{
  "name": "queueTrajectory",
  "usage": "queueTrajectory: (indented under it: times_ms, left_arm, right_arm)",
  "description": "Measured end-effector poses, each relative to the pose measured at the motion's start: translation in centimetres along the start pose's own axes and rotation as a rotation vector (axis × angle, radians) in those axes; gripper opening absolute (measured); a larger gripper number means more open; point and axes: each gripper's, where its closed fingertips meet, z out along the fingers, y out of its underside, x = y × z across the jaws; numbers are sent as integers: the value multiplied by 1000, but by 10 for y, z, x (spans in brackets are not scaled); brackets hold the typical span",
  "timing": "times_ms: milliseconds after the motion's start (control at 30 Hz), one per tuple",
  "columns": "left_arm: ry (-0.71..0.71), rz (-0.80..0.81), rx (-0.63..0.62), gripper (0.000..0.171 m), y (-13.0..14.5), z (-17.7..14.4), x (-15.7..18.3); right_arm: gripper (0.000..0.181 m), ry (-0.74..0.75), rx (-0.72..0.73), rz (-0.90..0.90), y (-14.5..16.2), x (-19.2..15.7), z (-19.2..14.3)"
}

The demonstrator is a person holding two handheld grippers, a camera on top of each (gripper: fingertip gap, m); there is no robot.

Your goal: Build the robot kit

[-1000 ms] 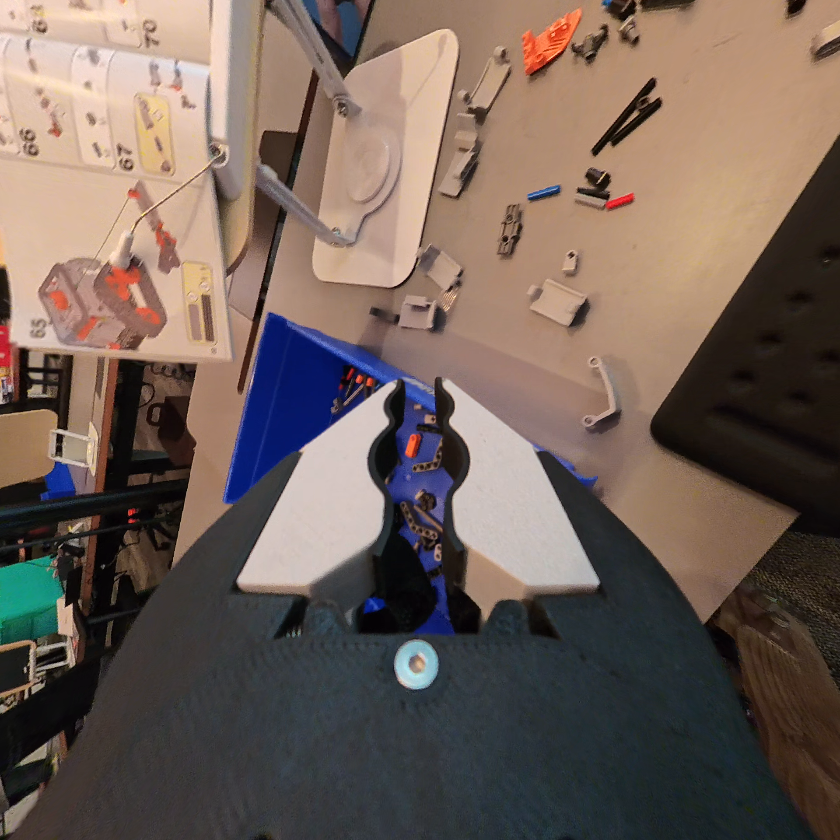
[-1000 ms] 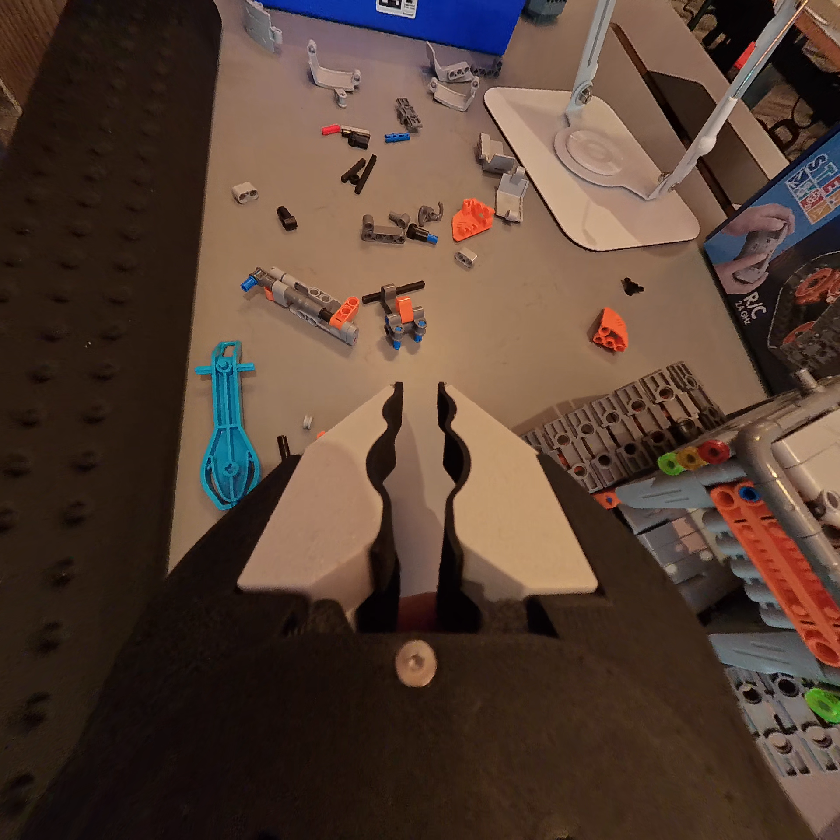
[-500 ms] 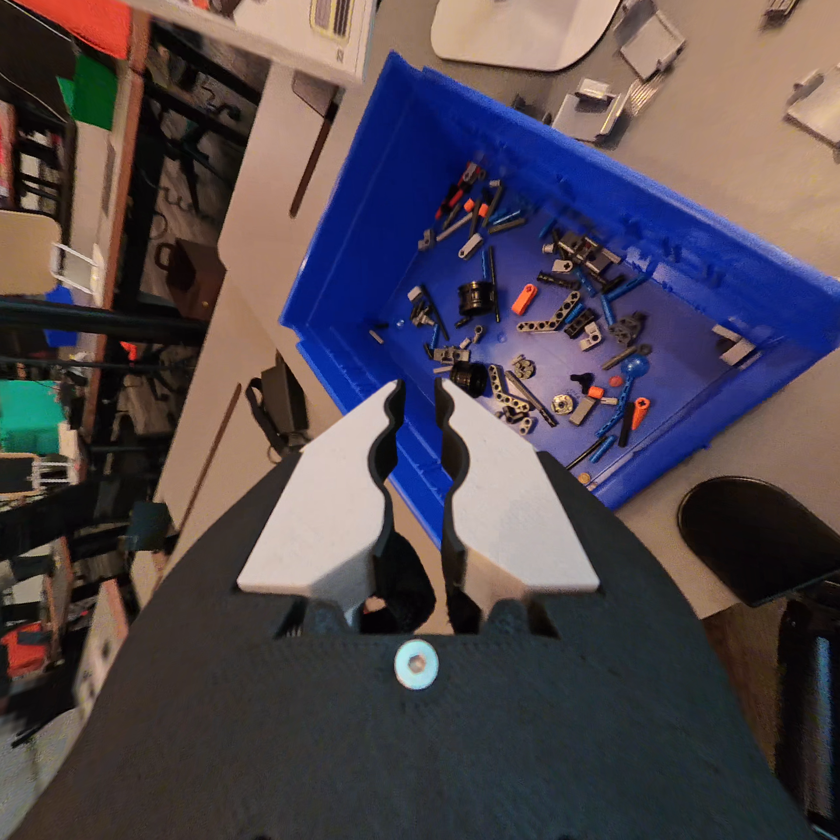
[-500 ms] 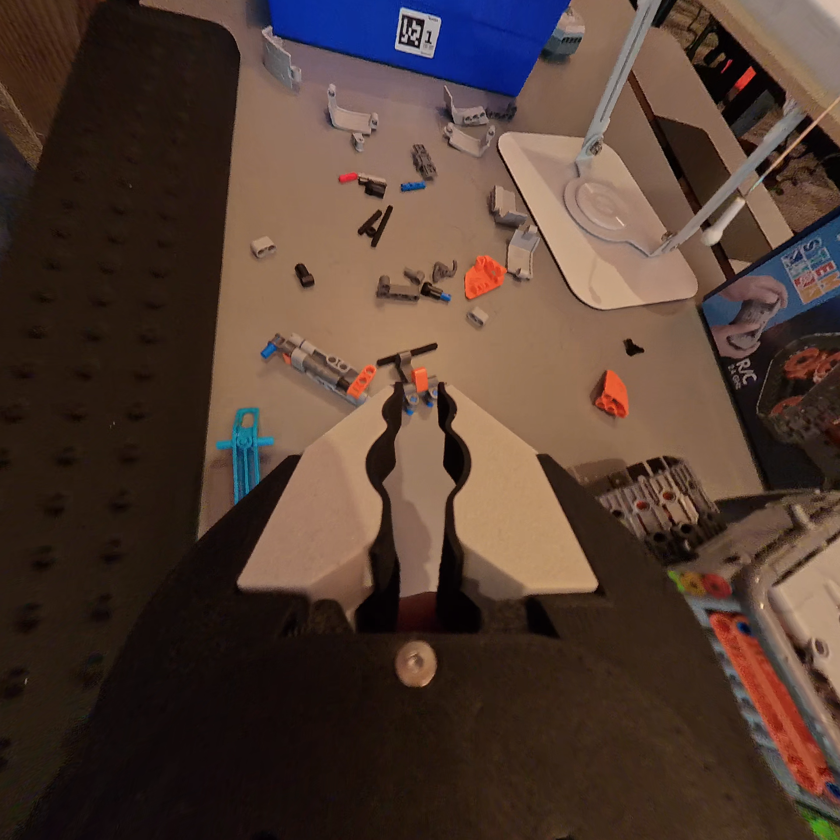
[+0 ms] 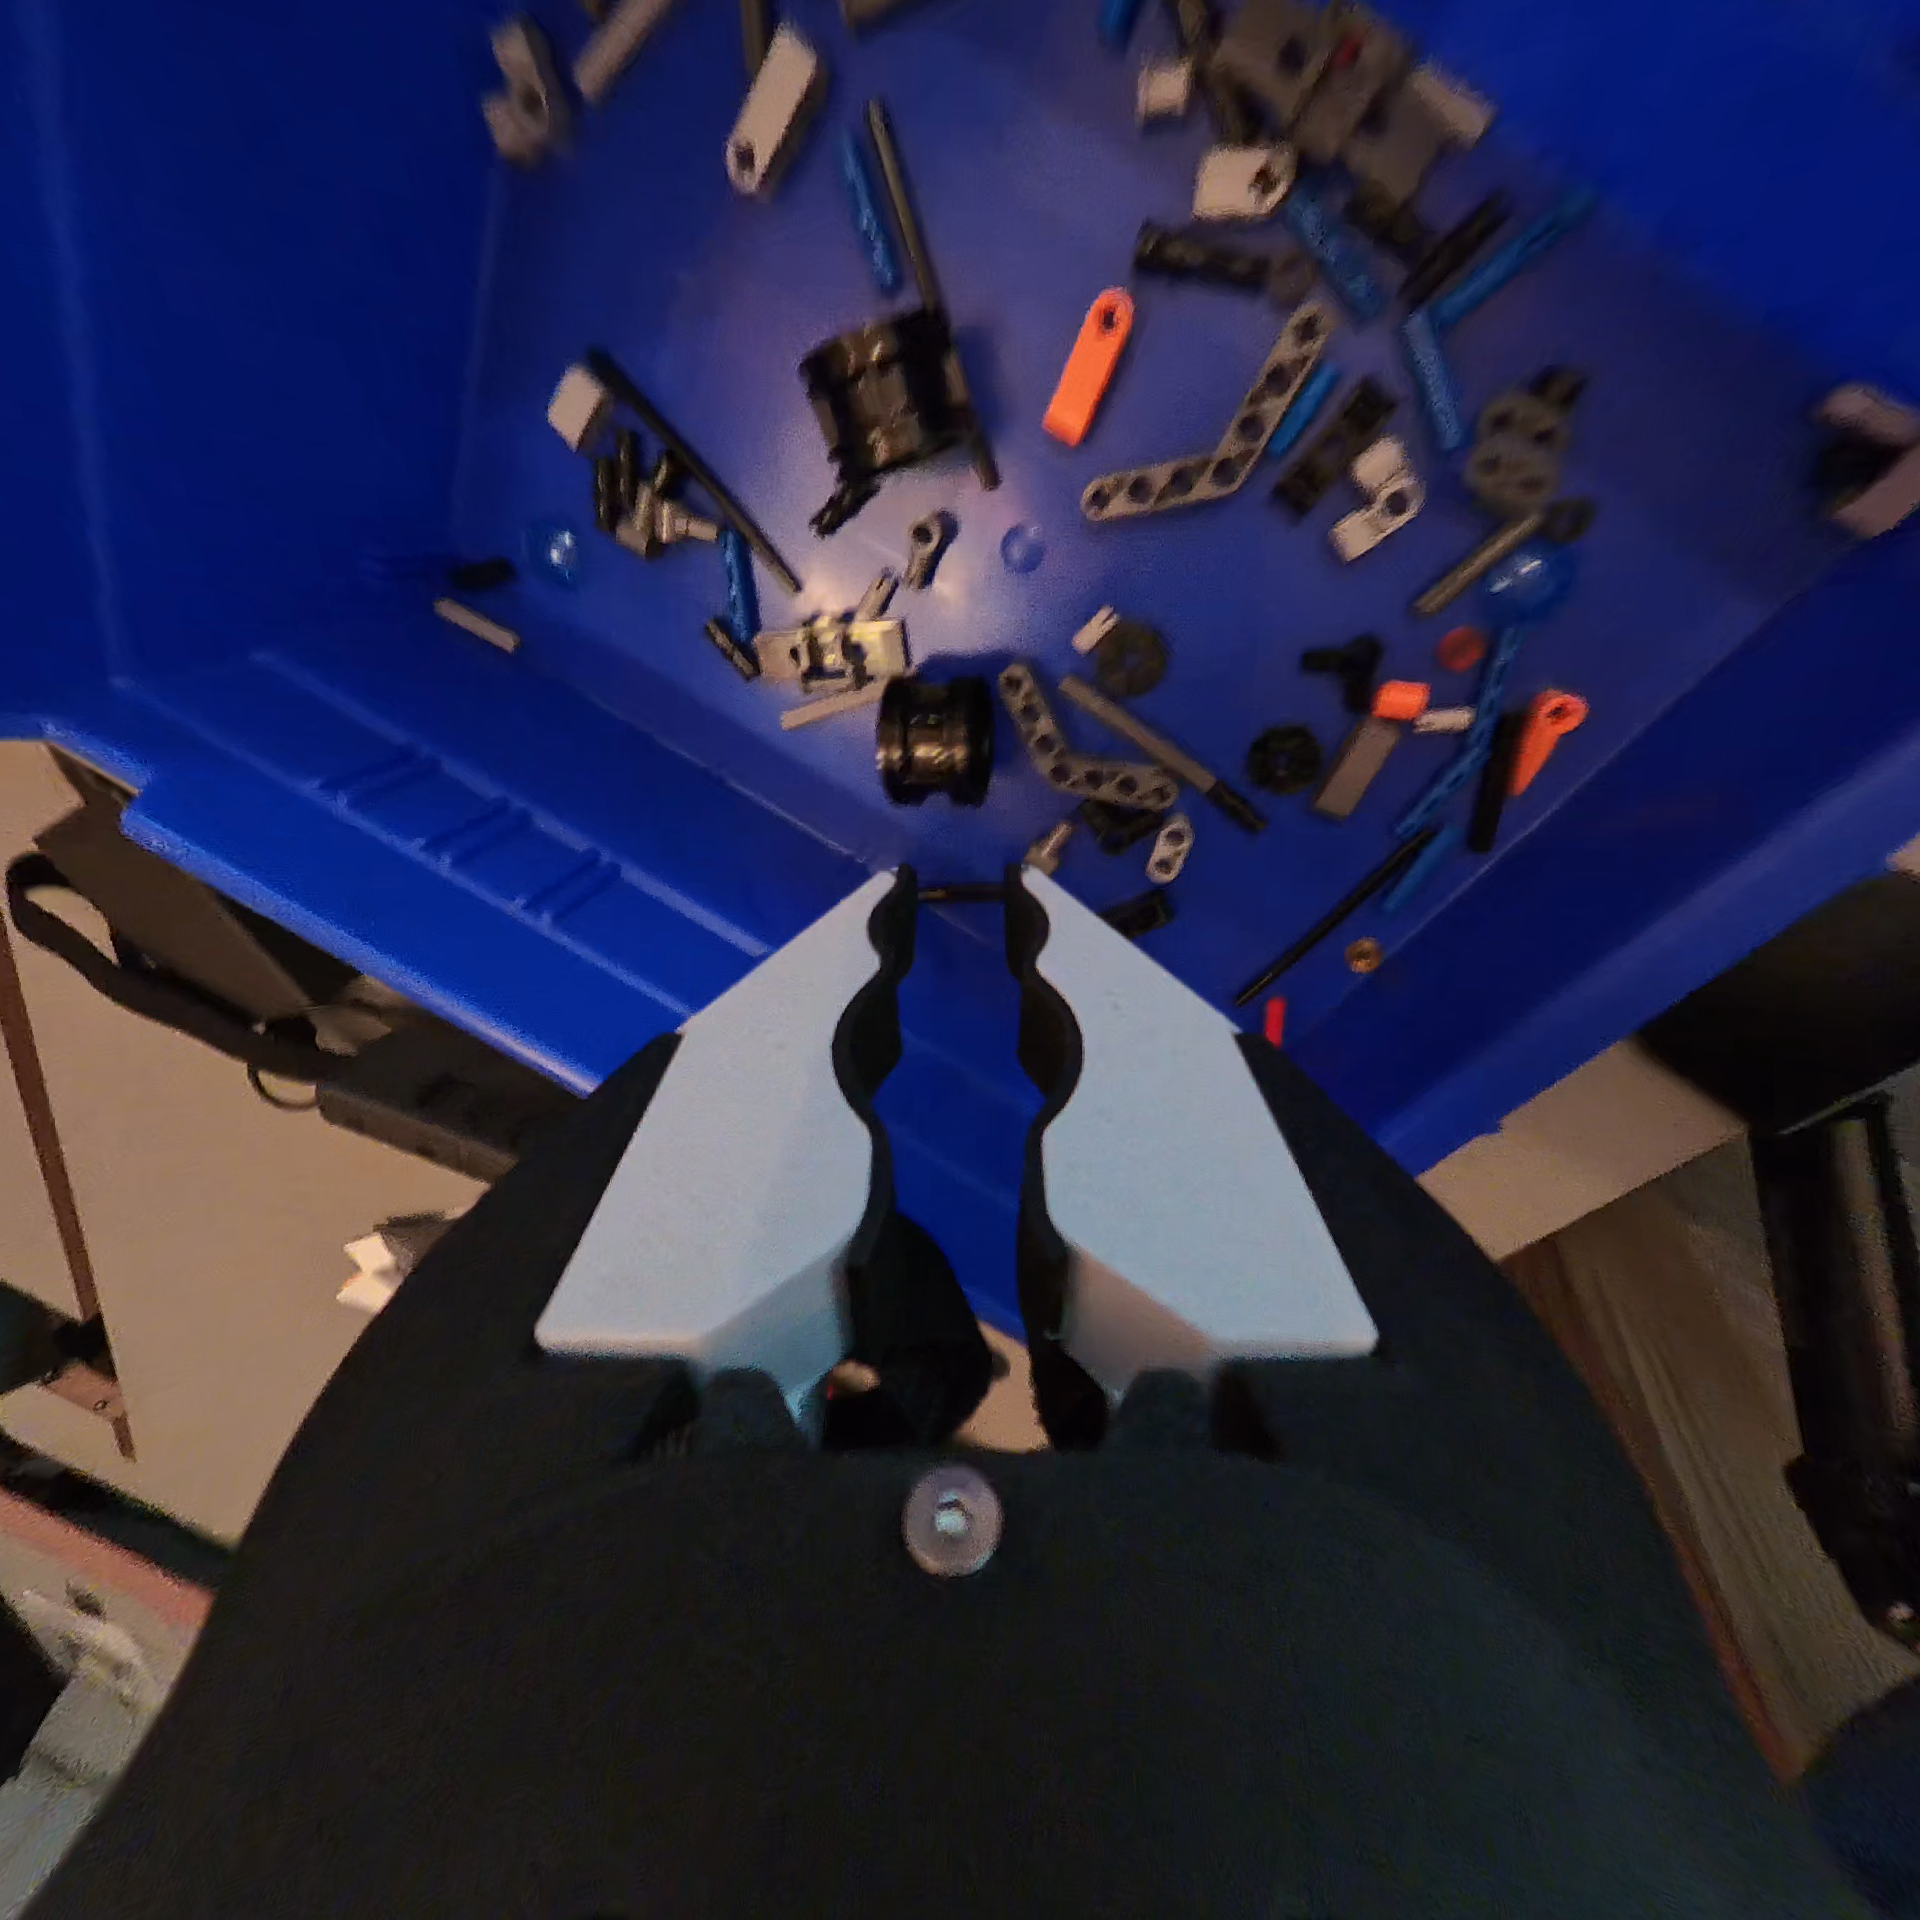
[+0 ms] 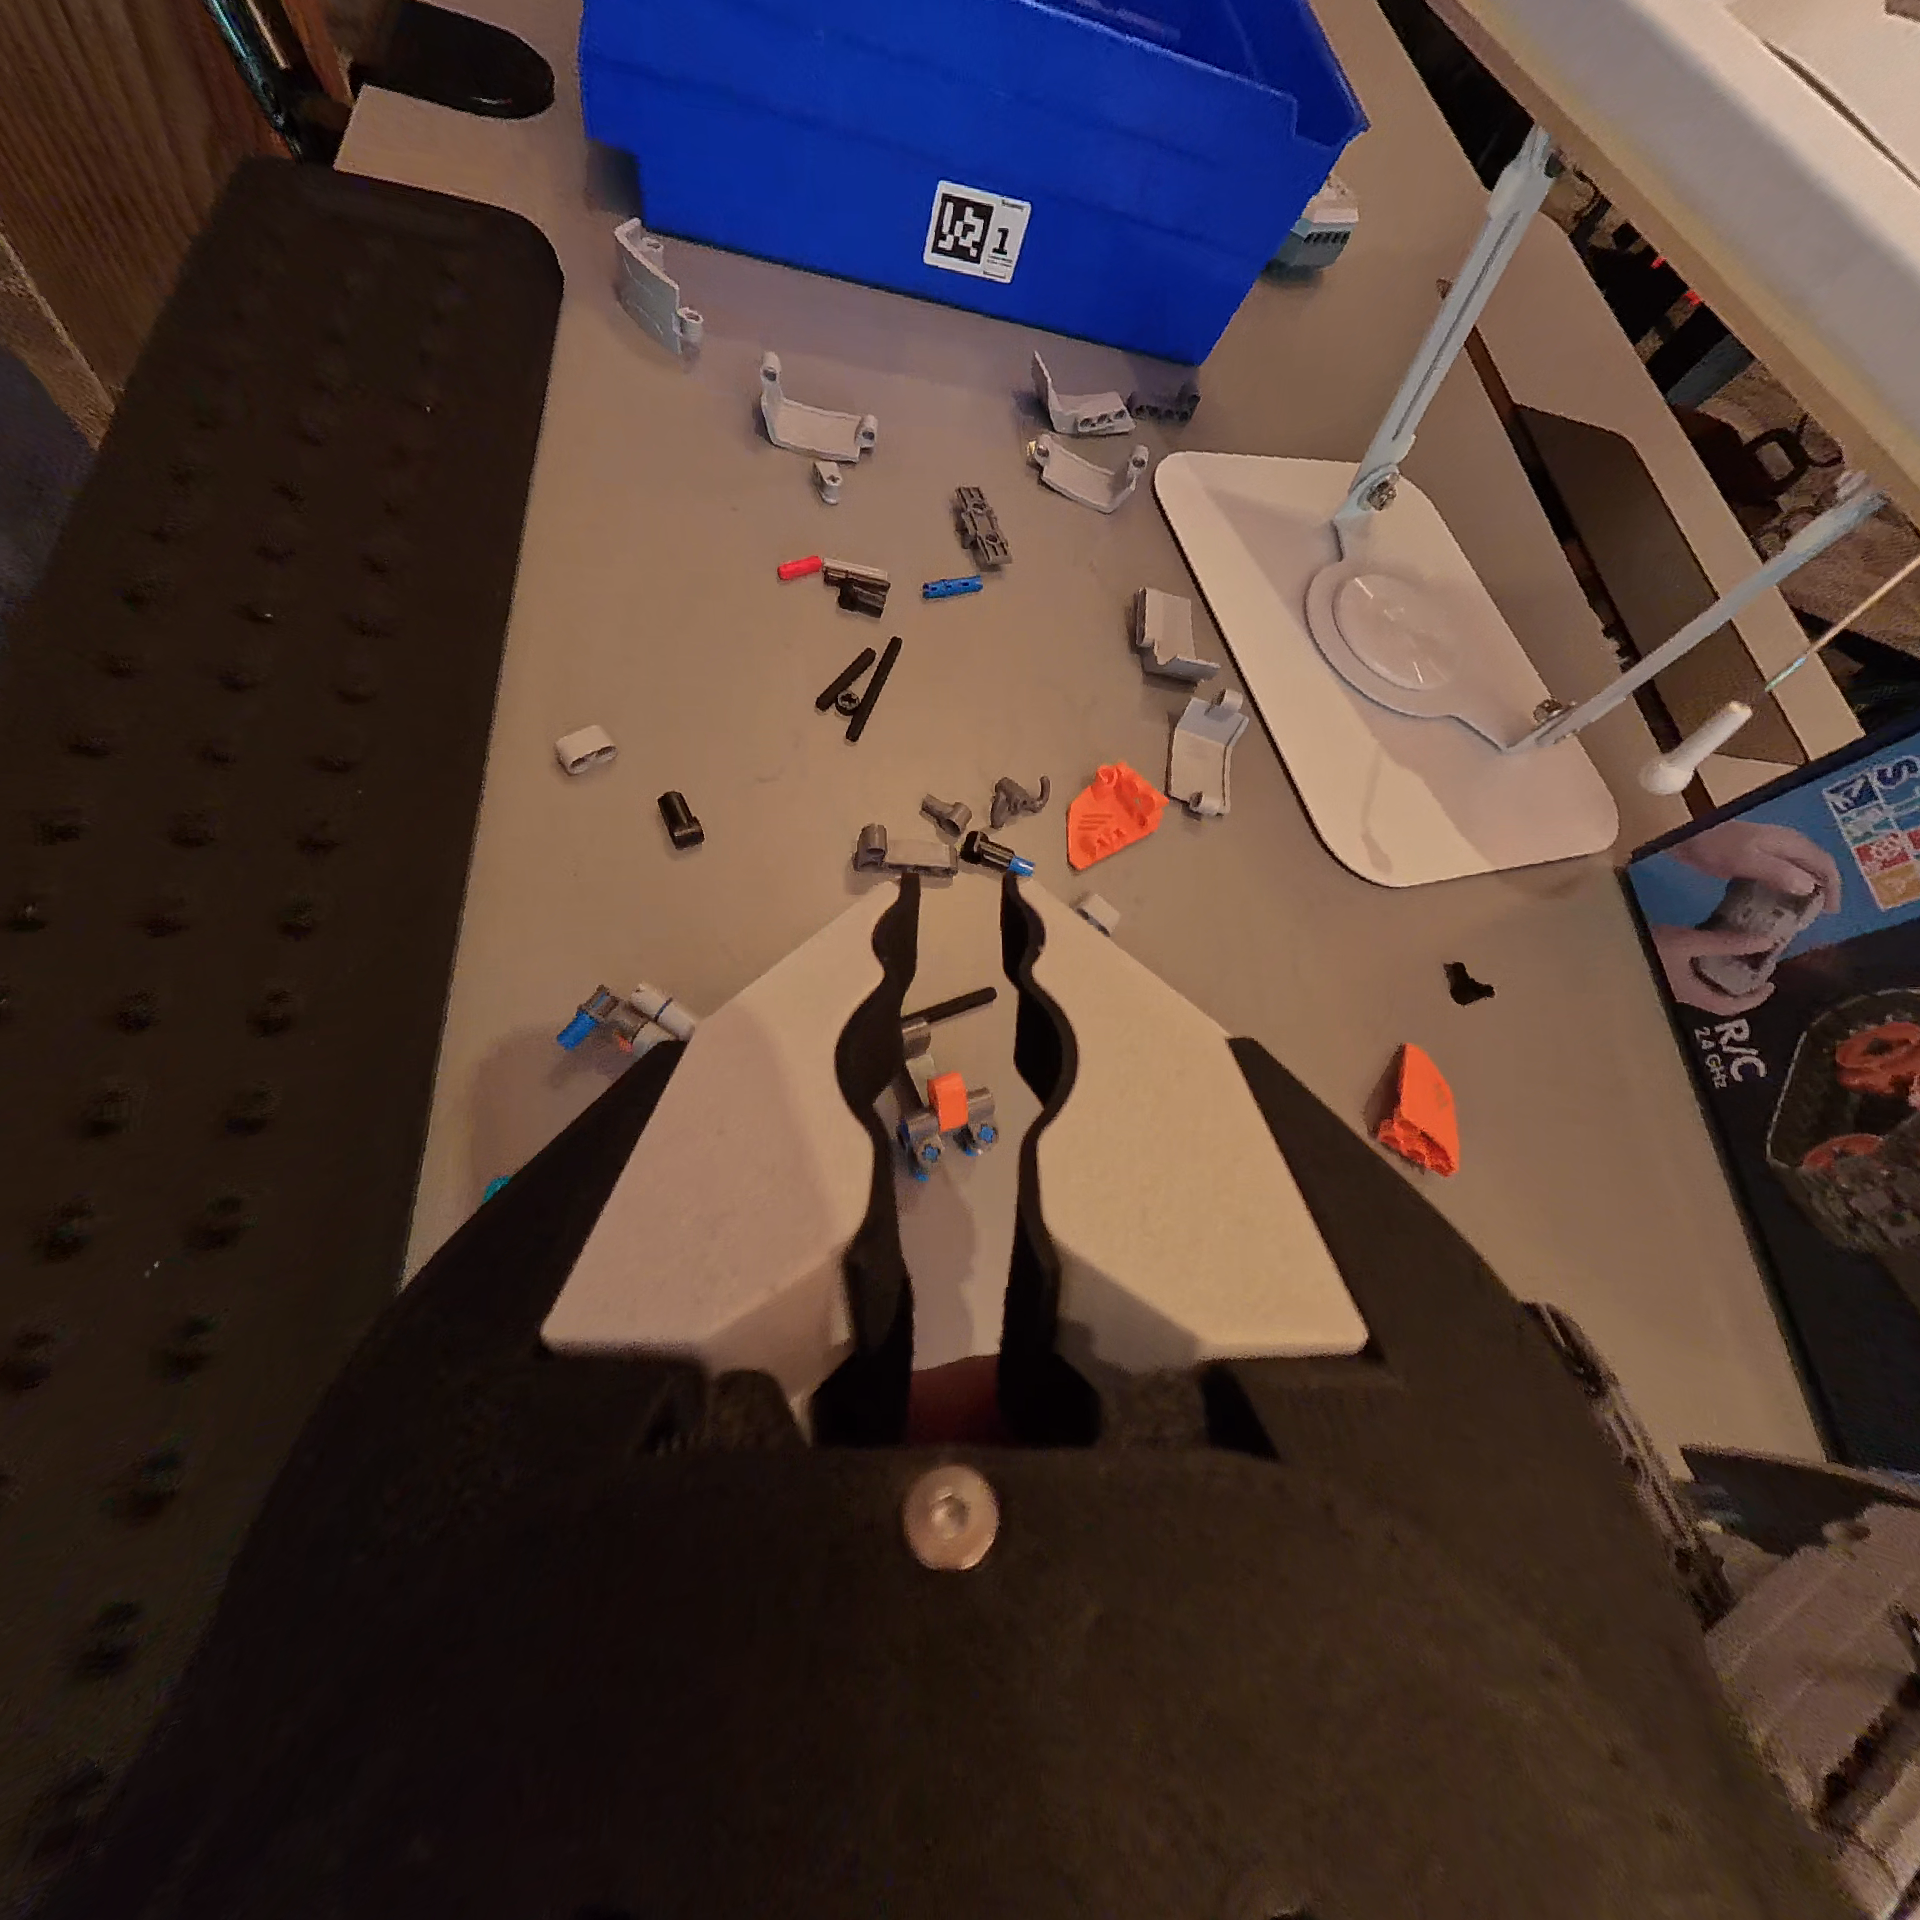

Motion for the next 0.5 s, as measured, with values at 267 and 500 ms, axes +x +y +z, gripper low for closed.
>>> queueTrajectory:
  times_ms: [267,500]
  left_arm:
    - [177,130,-420,20,34,32,1]
    - [135,229,-452,25,42,41,5]
  right_arm:
    - [13,-28,31,-42,-4,-9,-2]
    - [14,-62,62,-65,-4,-20,-10]
